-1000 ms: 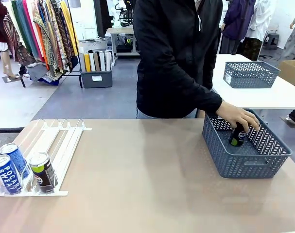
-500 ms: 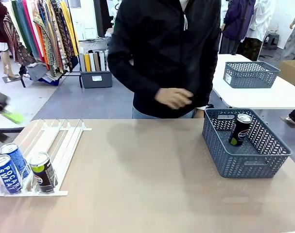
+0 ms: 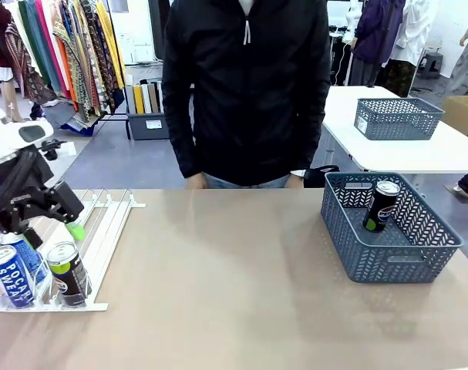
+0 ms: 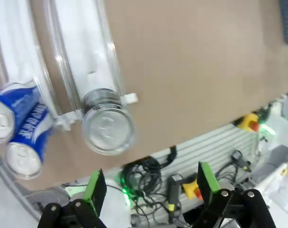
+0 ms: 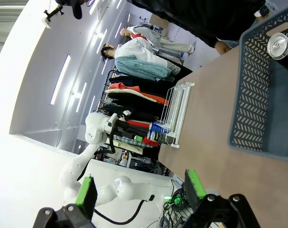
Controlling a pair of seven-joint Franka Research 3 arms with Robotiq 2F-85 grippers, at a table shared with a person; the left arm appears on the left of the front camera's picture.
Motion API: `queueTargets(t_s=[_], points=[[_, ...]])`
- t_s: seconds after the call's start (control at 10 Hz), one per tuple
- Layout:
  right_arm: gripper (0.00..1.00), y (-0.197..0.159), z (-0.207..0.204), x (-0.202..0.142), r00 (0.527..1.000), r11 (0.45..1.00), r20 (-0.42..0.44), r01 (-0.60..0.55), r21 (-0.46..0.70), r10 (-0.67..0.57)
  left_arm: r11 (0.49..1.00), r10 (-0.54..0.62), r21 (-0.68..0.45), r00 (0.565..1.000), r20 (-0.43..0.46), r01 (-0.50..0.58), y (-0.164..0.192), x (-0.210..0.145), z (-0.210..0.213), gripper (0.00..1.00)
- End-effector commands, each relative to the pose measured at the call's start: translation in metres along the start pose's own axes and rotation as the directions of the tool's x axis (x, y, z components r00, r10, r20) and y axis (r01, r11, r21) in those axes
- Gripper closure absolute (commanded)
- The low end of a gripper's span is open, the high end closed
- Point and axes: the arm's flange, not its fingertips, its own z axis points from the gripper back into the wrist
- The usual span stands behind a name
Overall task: Retrieve and store the cans from the dispenser.
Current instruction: Pick up the last remaining can from one row of the Automatic Can Dispenser and place it in the middle of the table.
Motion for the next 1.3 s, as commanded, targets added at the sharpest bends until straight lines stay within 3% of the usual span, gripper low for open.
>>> queueTargets(t_s=[0.0, 0.2, 0.7, 1.2], points=[[0.00, 0.002, 0.001, 0.002, 1.000, 1.000, 0.003, -0.023, 0.012, 0.023, 0.998, 0.044, 0.034, 0.997, 0.070, -0.046, 0.015, -0.008, -0.009, 0.00], [0.00, 0.002, 0.001, 0.002, 1.000, 1.000, 0.003, -0.023, 0.012, 0.023, 0.996, 0.062, 0.048, 0.990, 0.128, -0.069, 0.020, -0.011, -0.024, 0.00], [0.00, 0.002, 0.001, 0.002, 1.000, 1.000, 0.003, -0.023, 0.012, 0.023, 0.995, 0.050, 0.077, 0.989, 0.141, -0.061, 0.016, -0.009, -0.032, 0.00], [0.00, 0.002, 0.001, 0.002, 1.000, 1.000, 0.003, -0.023, 0.012, 0.023, 0.985, 0.068, 0.156, 0.995, 0.070, -0.078, 0.011, -0.005, -0.067, 0.00]])
